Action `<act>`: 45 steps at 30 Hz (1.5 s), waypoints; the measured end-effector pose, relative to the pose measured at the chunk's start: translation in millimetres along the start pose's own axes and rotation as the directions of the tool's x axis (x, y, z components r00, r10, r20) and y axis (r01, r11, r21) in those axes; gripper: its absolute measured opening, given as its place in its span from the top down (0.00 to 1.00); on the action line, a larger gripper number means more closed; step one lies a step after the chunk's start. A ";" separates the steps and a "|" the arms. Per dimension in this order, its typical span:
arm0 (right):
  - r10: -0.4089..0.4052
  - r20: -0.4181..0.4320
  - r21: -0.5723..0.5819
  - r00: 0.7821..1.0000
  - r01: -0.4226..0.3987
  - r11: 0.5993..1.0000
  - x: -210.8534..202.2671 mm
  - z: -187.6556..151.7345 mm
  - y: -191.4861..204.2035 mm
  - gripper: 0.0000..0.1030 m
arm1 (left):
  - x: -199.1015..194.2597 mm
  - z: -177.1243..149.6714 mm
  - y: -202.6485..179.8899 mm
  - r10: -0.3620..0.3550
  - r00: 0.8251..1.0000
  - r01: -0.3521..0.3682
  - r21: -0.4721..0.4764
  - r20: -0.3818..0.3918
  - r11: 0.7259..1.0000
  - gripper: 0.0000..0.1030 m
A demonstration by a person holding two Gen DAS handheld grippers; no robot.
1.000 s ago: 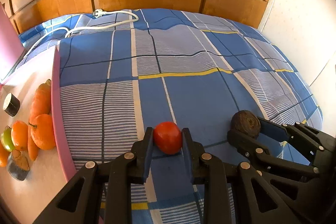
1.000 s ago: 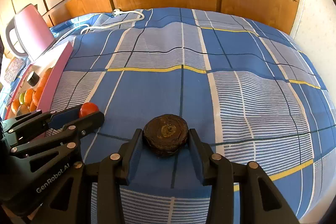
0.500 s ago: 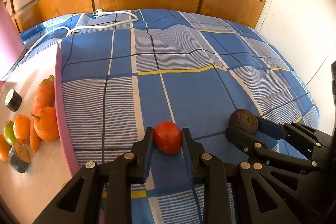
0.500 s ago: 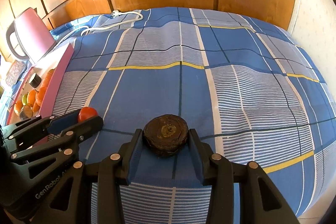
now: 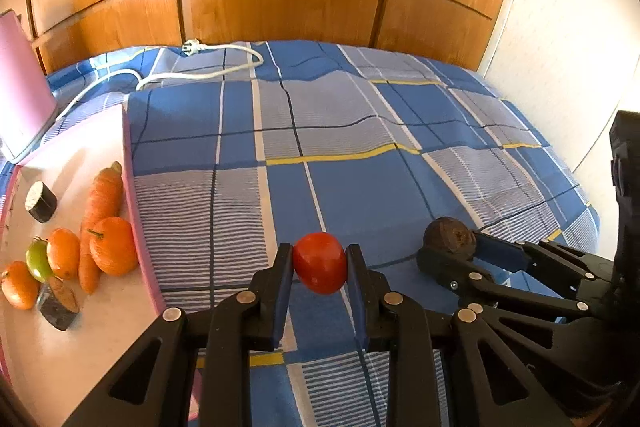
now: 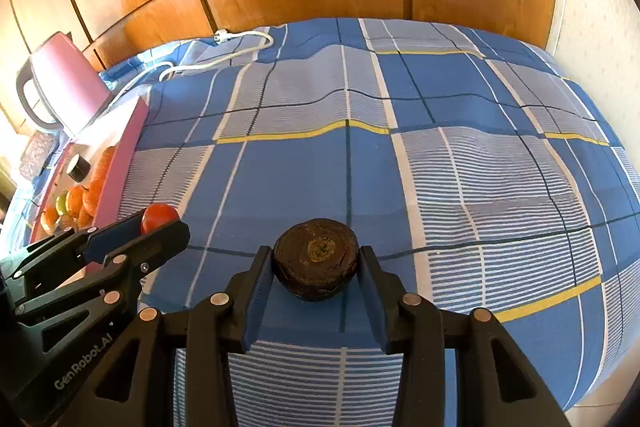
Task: Organize fruits
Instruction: 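Lift the dark fruit and tomato off the bedspread with both grippers, then carry the dark fruit and tomato over the tray with both grippers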
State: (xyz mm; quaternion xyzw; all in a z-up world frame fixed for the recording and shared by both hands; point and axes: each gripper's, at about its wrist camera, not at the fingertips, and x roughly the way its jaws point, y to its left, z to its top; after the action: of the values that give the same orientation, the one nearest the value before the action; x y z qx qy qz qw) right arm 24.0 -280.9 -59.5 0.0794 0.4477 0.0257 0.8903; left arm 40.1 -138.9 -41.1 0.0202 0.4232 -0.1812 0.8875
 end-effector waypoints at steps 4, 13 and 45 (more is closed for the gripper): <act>0.017 0.005 0.002 1.000 -0.017 1.000 -2.8 2.1 4.4 0.58 | -10.8 2.1 7.8 -0.001 1.000 0.001 -0.023 0.021 1.000 0.74; 0.066 0.033 -0.071 0.997 -0.063 0.995 -8.1 21.0 36.8 0.58 | -35.9 5.4 43.9 0.038 0.997 -0.031 -0.104 0.070 0.994 0.74; 0.296 -0.062 -0.351 0.953 -0.298 0.888 5.3 31.3 188.4 0.58 | -94.9 -37.0 192.5 0.284 0.956 -0.233 -0.396 0.075 0.888 0.74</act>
State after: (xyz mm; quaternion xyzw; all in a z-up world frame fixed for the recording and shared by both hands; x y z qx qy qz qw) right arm 57.1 -98.2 -14.4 -0.0159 0.4211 0.2424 0.8739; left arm 23.1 76.8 -15.5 -0.1091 0.3847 0.0241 0.9163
